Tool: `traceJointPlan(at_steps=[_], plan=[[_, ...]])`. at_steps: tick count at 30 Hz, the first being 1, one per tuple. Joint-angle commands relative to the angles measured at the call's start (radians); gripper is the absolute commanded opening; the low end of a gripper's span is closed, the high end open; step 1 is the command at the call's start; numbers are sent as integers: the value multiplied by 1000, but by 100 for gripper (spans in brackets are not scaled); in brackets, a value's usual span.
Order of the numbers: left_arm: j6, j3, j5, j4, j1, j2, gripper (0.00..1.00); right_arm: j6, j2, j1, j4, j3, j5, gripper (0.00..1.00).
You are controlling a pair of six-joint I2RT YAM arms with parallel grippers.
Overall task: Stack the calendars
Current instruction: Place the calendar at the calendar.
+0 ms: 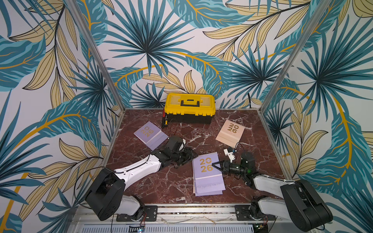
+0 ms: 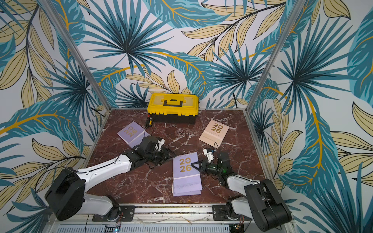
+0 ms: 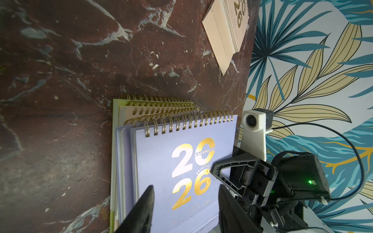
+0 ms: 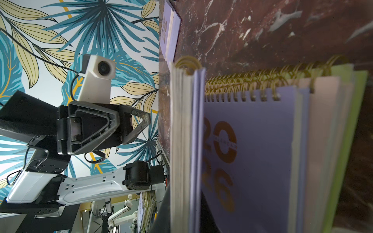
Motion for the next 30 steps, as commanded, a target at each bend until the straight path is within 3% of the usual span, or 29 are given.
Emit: traceJointPlan(at_steps=[1,11,20,30], plan=[[0,-29,11,28,7,12,51,21,23,10,103,-18,6,0],[-2,-39,13,40,7,20,51,16,93,18,165,-26,21,0],[-4,-43,20,48,7,30,51,-66,71,18,32,-23,54,5],[-5,-41,28,67,8,56,51,-185,4,18,-229,21,86,25]])
